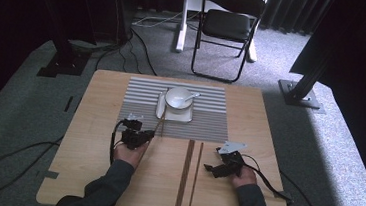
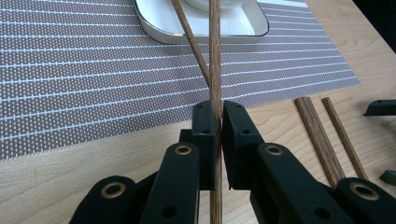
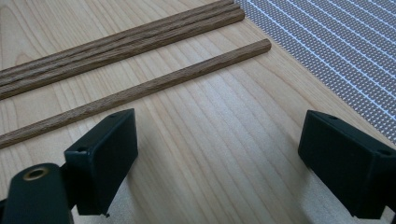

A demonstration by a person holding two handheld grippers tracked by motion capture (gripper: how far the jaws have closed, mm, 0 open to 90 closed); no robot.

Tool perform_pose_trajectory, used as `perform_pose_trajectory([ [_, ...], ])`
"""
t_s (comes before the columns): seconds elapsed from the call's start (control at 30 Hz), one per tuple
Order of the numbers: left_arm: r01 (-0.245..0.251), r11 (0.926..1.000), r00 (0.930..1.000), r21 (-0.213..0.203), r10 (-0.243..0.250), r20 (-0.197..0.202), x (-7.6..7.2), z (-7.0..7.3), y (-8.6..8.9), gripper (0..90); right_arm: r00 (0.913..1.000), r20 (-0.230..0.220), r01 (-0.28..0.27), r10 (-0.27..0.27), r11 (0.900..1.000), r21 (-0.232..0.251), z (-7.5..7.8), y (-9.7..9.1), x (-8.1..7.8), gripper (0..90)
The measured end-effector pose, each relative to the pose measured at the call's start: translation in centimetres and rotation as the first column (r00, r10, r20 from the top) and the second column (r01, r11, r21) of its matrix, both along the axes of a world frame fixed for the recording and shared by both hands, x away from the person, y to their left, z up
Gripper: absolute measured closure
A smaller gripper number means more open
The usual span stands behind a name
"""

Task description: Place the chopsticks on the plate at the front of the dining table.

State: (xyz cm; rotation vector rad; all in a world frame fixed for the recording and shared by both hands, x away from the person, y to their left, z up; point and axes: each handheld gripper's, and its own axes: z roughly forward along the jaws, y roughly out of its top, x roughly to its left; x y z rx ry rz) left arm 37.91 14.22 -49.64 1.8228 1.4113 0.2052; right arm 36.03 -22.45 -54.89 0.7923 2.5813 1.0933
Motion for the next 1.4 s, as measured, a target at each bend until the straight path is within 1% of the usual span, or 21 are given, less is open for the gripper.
perform_pose_trajectory([
  [0.17,-0.008,0.9999,0.9999,-0.009,0.008,-0.007,0.2,0.0,0.2,84.3,1.0,0.0,0.0,0.0,1.0,0.0,0.0,0.0,0.0,11.3],
  [0.83,-0.026,0.9995,0.9994,-0.018,0.026,-0.025,1.0,-0.4,0.5,84.3,1.0,0.0,0.0,0.0,1.0,0.0,0.0,0.0,0.0,11.3],
  [1.0,-0.026,0.9995,0.9994,-0.015,0.026,-0.024,1.3,-0.2,0.5,84.3,1.0,0.0,0.0,0.0,1.0,0.0,0.0,0.0,0.0,11.3],
  [1.13,-0.03,0.9993,0.9992,-0.019,0.03,-0.025,1.5,-0.1,0.5,84.3,1.0,0.0,0.0,0.0,1.0,0.0,0.0,0.0,0.0,11.3],
  [1.23,-0.038,0.9988,0.9989,-0.03,0.037,-0.028,1.7,-0.1,0.5,84.3,1.0,0.0,0.0,0.0,1.0,0.0,0.0,0.0,0.0,11.3],
  [1.4,-0.04,0.9986,0.9988,-0.033,0.039,-0.029,1.9,0.0,0.5,84.3,1.0,0.0,0.0,0.0,1.0,0.0,0.0,0.0,0.0,11.3],
])
